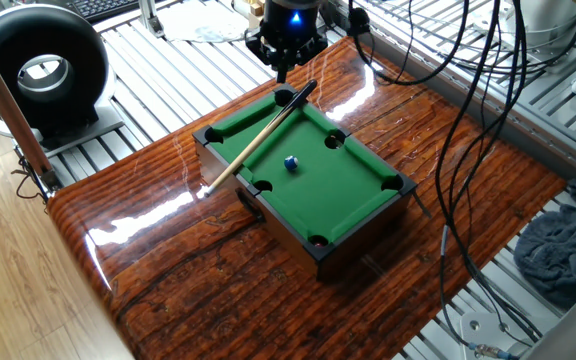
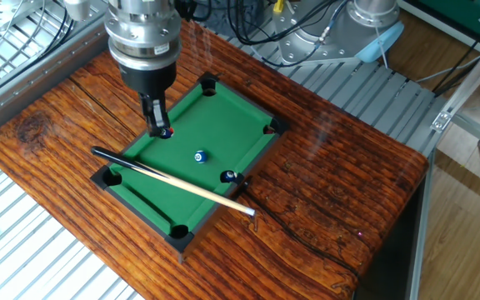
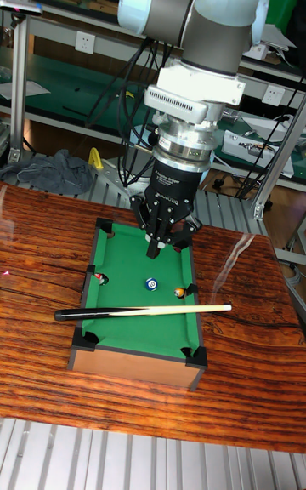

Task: Hit the pool ball

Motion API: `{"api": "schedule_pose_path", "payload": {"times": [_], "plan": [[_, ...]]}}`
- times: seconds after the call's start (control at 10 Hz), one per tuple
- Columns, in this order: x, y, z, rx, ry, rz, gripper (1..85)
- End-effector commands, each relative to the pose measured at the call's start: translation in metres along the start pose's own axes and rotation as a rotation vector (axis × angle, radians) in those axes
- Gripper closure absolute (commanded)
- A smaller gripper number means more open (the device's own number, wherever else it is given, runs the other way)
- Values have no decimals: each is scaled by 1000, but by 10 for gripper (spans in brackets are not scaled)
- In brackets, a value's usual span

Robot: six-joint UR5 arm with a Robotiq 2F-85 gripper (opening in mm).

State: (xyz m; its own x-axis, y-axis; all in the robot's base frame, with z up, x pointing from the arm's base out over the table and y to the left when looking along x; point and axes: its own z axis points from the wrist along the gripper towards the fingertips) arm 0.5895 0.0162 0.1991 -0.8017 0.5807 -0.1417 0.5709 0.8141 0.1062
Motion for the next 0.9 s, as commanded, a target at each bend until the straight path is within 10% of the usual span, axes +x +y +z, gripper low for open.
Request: {"api": "schedule_pose_path", "payload": {"times": [0.0,0.5,0.8], "plan": [[7,8,0,-17,12,33,843],[20,25,-7,-53,50,42,843],[14,14,-9,-9,19,-22,843]]}}
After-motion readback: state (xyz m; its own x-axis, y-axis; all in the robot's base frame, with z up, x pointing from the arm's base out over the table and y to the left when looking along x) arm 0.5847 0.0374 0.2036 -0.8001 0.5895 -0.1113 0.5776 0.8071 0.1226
